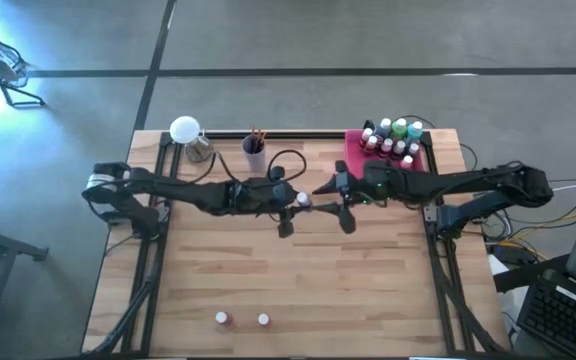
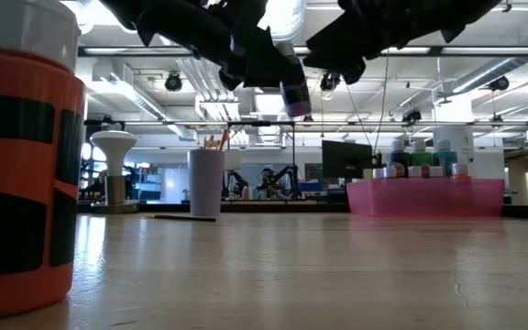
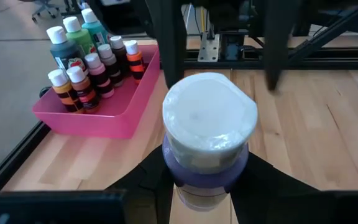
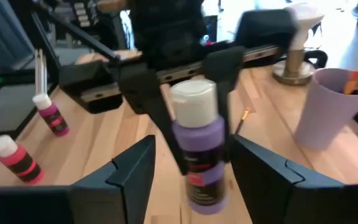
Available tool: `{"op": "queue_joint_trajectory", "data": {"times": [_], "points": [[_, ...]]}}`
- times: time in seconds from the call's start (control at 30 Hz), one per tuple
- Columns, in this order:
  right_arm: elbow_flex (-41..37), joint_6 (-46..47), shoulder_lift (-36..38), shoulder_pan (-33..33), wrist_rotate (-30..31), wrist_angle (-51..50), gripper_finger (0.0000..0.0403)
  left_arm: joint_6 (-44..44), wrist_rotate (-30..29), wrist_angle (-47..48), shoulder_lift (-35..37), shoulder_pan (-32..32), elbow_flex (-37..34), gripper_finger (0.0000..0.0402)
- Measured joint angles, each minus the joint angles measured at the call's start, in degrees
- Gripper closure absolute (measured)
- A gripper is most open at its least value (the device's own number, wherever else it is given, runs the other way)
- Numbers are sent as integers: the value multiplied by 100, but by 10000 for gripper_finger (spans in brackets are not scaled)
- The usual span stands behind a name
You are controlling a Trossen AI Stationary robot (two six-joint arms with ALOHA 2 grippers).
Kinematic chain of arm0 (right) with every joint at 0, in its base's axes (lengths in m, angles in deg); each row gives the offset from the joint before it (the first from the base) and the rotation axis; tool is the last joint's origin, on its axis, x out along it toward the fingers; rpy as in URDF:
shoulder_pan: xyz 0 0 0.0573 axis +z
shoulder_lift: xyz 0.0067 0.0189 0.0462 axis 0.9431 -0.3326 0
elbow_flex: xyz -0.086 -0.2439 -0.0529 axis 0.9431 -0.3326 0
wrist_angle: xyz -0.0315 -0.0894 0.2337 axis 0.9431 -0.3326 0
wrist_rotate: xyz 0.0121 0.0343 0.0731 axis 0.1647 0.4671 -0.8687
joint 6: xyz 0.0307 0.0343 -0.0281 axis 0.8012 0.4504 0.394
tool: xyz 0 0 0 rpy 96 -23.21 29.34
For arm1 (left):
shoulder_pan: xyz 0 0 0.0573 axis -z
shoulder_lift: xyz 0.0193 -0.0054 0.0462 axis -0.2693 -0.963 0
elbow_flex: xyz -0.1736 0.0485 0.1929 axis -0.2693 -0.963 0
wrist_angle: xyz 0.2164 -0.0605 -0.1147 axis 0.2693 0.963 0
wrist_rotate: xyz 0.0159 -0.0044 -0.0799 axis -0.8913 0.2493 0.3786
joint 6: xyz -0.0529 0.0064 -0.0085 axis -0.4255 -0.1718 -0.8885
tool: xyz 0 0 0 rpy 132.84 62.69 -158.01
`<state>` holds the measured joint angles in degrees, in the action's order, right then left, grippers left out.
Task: Pick & Place Paint Supplies
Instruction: Put the small purple paint bottle into the pink bin
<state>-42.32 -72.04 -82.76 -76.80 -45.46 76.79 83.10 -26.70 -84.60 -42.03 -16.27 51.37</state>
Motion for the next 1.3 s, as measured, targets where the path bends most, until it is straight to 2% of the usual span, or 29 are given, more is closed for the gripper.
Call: {"op": "queue_joint_trajectory", "data": {"times": [0.53, 0.7, 1.3], "points": [[889, -541, -981, 140, 106, -72, 169, -2, 76, 20, -4, -48, 4, 277], [1146, -564, -1079, 136, 106, -506, 167, -2, 79, 91, -4, -48, 7, 277], [1262, -560, -1026, 129, 265, -803, 266, -4, 89, 102, -4, -48, 7, 277]]}}
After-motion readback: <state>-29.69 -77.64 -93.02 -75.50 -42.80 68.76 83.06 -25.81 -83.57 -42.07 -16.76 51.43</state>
